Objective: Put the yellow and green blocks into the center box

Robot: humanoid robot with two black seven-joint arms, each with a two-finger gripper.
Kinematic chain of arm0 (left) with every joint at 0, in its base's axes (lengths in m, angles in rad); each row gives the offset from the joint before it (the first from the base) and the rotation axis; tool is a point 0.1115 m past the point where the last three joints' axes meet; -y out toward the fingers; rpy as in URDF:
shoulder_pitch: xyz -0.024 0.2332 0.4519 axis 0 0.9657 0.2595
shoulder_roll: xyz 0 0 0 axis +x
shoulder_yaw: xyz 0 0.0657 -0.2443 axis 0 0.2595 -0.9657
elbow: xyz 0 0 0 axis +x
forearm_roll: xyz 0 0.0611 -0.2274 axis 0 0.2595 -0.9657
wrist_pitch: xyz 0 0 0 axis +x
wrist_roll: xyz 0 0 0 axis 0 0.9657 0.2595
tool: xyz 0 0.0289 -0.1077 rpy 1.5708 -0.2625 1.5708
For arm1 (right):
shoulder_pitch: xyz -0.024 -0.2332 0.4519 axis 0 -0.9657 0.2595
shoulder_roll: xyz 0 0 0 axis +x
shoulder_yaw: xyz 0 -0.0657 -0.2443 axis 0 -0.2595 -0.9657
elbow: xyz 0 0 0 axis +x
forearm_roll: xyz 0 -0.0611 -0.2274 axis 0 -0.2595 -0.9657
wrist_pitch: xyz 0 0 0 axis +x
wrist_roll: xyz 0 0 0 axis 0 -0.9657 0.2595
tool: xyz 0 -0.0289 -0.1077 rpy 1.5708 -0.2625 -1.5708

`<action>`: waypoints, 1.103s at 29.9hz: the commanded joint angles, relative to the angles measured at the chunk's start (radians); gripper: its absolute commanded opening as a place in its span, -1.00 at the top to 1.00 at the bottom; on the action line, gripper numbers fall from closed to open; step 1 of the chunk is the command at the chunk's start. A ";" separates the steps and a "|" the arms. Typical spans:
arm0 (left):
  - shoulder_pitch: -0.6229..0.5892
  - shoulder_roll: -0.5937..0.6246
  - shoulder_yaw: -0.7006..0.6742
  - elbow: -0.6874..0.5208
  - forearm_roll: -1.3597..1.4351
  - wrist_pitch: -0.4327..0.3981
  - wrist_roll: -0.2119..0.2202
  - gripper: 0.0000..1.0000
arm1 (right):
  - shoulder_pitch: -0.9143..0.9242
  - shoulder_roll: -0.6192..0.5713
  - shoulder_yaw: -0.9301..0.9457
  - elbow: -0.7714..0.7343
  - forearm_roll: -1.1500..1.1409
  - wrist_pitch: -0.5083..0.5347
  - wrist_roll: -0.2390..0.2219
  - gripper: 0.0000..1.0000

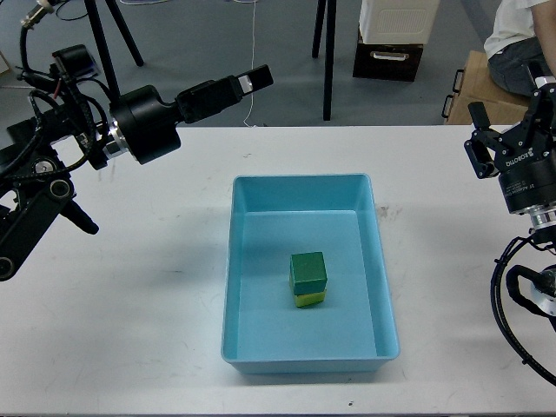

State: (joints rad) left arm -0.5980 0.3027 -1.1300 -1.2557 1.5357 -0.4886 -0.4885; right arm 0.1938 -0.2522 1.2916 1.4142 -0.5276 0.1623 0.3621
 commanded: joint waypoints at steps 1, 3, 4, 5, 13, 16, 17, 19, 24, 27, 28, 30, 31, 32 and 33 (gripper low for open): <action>0.081 -0.025 -0.048 -0.001 -0.196 0.000 0.000 -0.99 | 0.025 0.042 0.003 0.002 0.246 0.014 -0.084 -0.98; 0.121 -0.025 -0.045 -0.002 -0.363 0.000 0.000 -0.99 | 0.021 0.059 0.011 0.005 0.338 0.017 -0.089 -0.98; 0.141 -0.027 -0.039 -0.004 -0.475 0.000 0.034 -0.99 | 0.013 0.062 0.015 0.008 0.380 0.019 -0.089 -0.98; 0.161 -0.027 -0.033 -0.007 -0.579 0.000 0.082 -0.99 | 0.006 0.064 0.017 0.008 0.409 0.022 -0.089 -0.98; 0.348 -0.060 0.019 -0.073 -1.303 0.119 0.209 -1.00 | -0.148 0.088 0.021 0.046 0.535 0.175 -0.094 -0.98; 0.406 -0.109 0.006 -0.073 -1.454 0.162 0.208 -1.00 | -0.188 0.103 0.026 0.045 0.584 0.175 -0.094 -0.98; 0.426 -0.120 0.003 -0.073 -1.495 0.168 0.208 -1.00 | -0.200 0.105 0.028 0.045 0.603 0.175 -0.094 -0.98; 0.470 -0.129 0.003 -0.079 -1.581 0.168 0.205 -1.00 | -0.221 0.105 0.029 0.048 0.647 0.177 -0.094 -0.98; 0.553 -0.132 0.003 -0.129 -1.663 0.153 0.199 -1.00 | -0.255 0.105 0.041 0.049 0.733 0.178 -0.094 -0.98; 0.576 -0.138 0.004 -0.154 -1.674 0.131 0.199 -1.00 | -0.280 0.105 0.046 0.065 0.768 0.181 -0.094 -0.98; 0.586 -0.146 0.004 -0.160 -1.680 0.130 0.200 -1.00 | -0.286 0.105 0.046 0.069 0.776 0.181 -0.095 -0.98; 0.600 -0.163 0.006 -0.162 -1.694 0.130 0.200 -1.00 | -0.300 0.105 0.044 0.075 0.794 0.181 -0.107 -0.98; 0.607 -0.171 0.004 -0.162 -1.703 0.128 0.200 -1.00 | -0.304 0.106 0.044 0.080 0.801 0.181 -0.117 -0.98; 0.612 -0.177 0.006 -0.163 -1.714 0.133 0.200 -1.00 | -0.309 0.105 0.044 0.084 0.804 0.181 -0.123 -0.98; 0.619 -0.177 0.009 -0.166 -1.723 0.134 0.200 -1.00 | -0.313 0.105 0.044 0.086 0.805 0.183 -0.124 -0.98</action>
State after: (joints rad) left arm 0.0019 0.1390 -1.1253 -1.4165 -0.1608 -0.3582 -0.2893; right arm -0.1060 -0.1467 1.3366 1.4911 0.2661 0.3436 0.2511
